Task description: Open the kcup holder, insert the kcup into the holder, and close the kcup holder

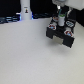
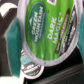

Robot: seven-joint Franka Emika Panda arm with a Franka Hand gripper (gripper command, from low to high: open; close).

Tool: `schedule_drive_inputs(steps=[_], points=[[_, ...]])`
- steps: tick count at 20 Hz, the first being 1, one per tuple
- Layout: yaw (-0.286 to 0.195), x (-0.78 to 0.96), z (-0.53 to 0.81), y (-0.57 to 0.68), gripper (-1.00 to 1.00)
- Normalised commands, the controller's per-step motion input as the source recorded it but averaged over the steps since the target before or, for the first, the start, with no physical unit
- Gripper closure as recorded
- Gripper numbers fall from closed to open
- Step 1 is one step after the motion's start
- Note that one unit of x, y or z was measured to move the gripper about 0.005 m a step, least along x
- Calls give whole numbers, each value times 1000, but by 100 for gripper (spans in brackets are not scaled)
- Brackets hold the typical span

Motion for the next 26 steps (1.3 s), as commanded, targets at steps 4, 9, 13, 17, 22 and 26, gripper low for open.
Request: schedule_drive_inputs(steps=[4, 9, 13, 17, 22, 26], points=[[-6, 132, 11, 47, 100], [44, -51, -217, 73, 100], [38, -40, -213, 50, 100], [27, -4, -261, -4, 100], [28, 74, -199, 67, 100], [22, 93, -169, 105, 100]])
